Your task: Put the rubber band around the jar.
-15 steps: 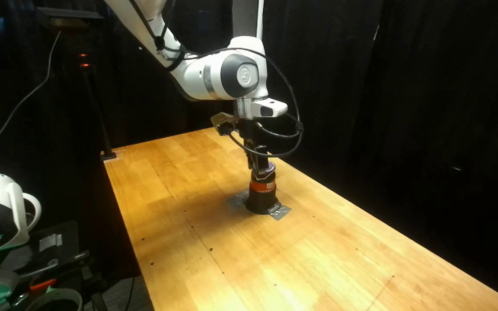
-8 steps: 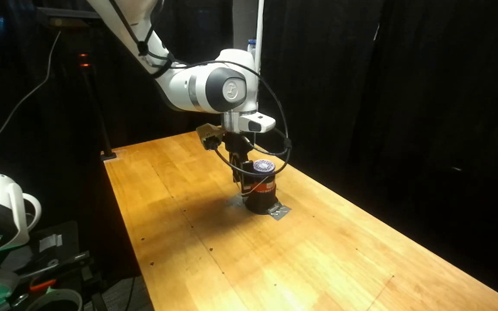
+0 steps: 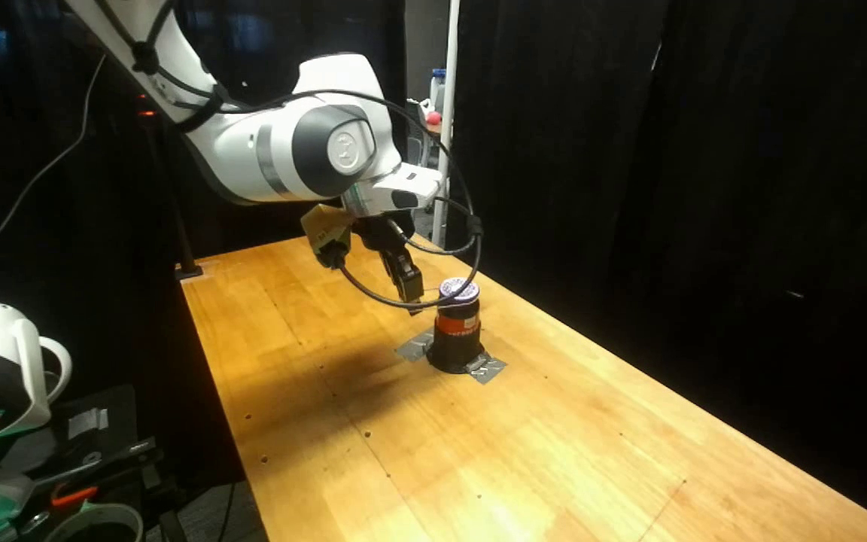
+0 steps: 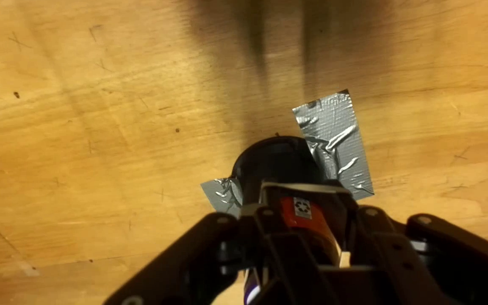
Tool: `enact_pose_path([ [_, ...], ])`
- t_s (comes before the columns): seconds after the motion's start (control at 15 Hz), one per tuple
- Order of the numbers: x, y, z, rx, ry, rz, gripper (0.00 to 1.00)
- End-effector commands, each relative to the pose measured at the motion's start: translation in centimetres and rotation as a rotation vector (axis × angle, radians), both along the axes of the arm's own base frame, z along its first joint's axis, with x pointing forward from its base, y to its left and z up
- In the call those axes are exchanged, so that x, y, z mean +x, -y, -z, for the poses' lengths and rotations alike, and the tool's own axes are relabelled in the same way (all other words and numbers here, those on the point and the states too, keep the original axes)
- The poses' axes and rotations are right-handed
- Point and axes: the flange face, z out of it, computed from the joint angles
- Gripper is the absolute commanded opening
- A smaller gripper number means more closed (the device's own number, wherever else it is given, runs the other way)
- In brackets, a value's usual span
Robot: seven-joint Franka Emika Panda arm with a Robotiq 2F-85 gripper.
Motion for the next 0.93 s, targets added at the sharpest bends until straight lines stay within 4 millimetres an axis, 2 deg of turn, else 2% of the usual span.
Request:
enact_pose_path([
  [0.0, -4.8, -0.1, -0.4, 0.031, 0.102, -0.058, 0.08],
  [0.2, -6.1, 0.6, 0.0, 0.057, 0.169, -0.081, 0.02],
  [0.27, -6.2, 1.0, 0.0, 0.061, 0.188, -0.086, 0.06],
  [0.53, -5.1, 2.2, -2.1, 0.031, 0.300, -0.106, 0.08],
  [0.73, -5.1, 1.4, -3.1, 0.020, 0.363, -0.127, 0.08],
  [0.87, -5.7, 0.4, -2.7, 0.014, 0.376, -0.145, 0.08],
])
